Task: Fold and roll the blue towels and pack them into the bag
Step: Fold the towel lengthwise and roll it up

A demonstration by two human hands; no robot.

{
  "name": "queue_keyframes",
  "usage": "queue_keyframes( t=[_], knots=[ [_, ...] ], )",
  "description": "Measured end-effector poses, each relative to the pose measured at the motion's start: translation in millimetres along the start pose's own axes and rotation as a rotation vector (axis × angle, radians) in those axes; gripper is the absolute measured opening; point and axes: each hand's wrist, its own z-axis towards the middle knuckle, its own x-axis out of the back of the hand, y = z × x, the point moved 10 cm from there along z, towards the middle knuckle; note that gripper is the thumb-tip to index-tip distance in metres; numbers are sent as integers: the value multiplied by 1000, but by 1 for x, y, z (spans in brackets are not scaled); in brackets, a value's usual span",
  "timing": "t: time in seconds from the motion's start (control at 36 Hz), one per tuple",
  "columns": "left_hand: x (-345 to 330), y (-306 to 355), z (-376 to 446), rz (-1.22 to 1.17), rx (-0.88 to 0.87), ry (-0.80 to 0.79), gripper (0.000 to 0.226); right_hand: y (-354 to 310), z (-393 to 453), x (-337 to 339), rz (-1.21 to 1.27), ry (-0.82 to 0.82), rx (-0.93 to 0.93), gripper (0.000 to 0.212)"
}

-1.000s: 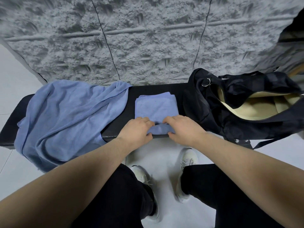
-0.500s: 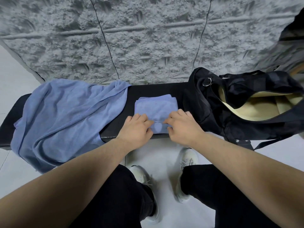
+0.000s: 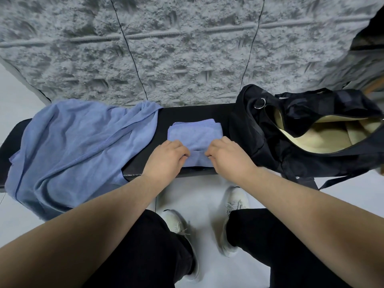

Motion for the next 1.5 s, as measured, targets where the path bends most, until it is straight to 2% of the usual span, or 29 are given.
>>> queue_keyframes(
  t=[0.06, 0.14, 0.25, 0.33, 0.39, 0.44, 0.47, 0.69, 0.92, 1.03, 1.11, 1.19, 1.33, 1.42, 1.47, 1.5],
  knots=[
    [1, 1, 1, 20, -9, 5, 9, -5, 0, -1, -73, 8, 33, 10],
    [2, 4, 1, 61, -49, 13, 15, -10, -4, -1, -109, 41, 71, 12],
    [0, 3, 0, 68, -40, -12, 18, -13, -10, -11, -188, -70, 59, 44],
    [-1, 1, 1, 20, -7, -38, 17, -9, -6, -11, -169, -102, 53, 51],
    [-8, 0, -1, 16, 3, -114, 14, -6, -3, -11, -146, -123, 50, 47],
    [-14, -5, -1, 39, 23, -189, 38, -3, -1, -12, -114, -139, 45, 43],
    [-15, -6, -1, 32, 34, -198, 41, -1, 0, -13, -98, -146, 40, 43],
    [-13, -1, -3, 57, 44, -171, 36, 0, -5, -13, -24, -148, 5, 49],
    [-11, 11, -3, 161, 26, -163, 36, -1, -12, -12, 12, -167, -60, 42],
    [-12, 10, -1, 159, 54, -162, 33, -2, -12, -7, -50, -102, -59, 36],
    [-10, 6, 0, 91, 104, -162, 8, -2, -9, -7, -57, -97, -60, 36],
    [-10, -1, 1, -26, 181, -173, 22, -3, -7, -5, -16, -67, -44, 44],
    [-24, -19, 0, -161, 265, -210, 19, 4, -4, -1, 76, -20, -29, 37],
    [-26, -18, 1, -113, 248, -226, 20, 5, -3, 1, 109, 26, -20, 32],
    [-23, -18, 2, -26, 246, -215, 7, 1, -3, 7, 48, 123, 20, 28],
    [-21, -17, 2, -4, 241, -194, 13, 1, -3, 7, 33, 148, 24, 27]
  ],
)
